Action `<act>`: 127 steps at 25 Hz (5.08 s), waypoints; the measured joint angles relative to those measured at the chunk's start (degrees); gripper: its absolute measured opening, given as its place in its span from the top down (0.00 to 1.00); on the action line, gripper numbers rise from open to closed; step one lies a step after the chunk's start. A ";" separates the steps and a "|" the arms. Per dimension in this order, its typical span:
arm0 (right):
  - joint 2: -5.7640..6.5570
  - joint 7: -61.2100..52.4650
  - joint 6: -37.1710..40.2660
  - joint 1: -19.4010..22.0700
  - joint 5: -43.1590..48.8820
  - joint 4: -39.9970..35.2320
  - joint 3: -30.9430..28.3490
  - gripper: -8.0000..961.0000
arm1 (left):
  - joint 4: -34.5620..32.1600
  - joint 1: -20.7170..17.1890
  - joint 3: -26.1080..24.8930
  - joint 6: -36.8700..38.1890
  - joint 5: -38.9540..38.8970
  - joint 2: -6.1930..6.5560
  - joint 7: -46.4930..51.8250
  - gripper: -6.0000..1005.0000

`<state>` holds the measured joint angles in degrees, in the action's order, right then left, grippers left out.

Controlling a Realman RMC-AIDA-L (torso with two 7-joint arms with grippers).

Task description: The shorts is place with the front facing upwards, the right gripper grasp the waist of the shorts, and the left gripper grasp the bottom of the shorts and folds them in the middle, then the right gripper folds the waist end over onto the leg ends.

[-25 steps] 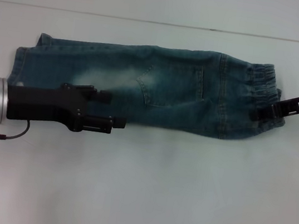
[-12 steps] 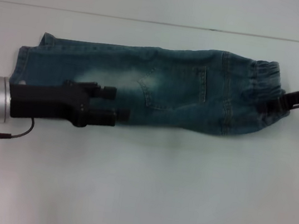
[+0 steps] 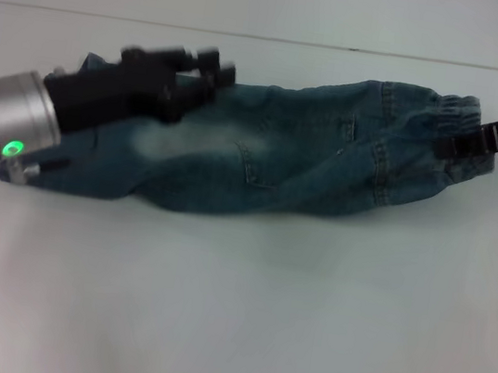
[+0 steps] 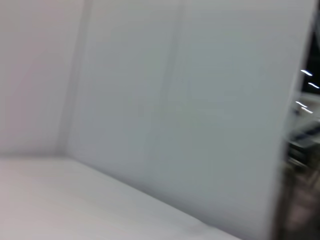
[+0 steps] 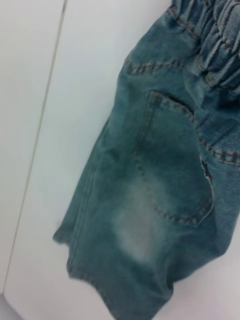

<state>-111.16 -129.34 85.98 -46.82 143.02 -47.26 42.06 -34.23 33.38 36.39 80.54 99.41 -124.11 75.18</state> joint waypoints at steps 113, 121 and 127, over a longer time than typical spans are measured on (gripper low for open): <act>-8.67 8.23 -7.56 -25.03 -19.16 18.92 23.91 0.43 | 0.37 -20.00 -20.22 27.18 21.56 0.90 -21.45 0.99; -8.40 11.13 -0.89 -10.50 -24.97 4.79 23.07 0.17 | 0.28 -19.45 -21.06 24.70 21.36 1.14 -15.51 0.99; -7.28 23.87 4.40 4.59 -33.49 1.86 18.63 0.17 | -0.08 -17.59 -21.04 19.80 21.51 1.42 -7.69 0.92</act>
<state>-118.44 -105.48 90.37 -42.24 109.53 -45.41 60.69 -34.31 15.79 15.36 100.34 120.92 -122.69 67.49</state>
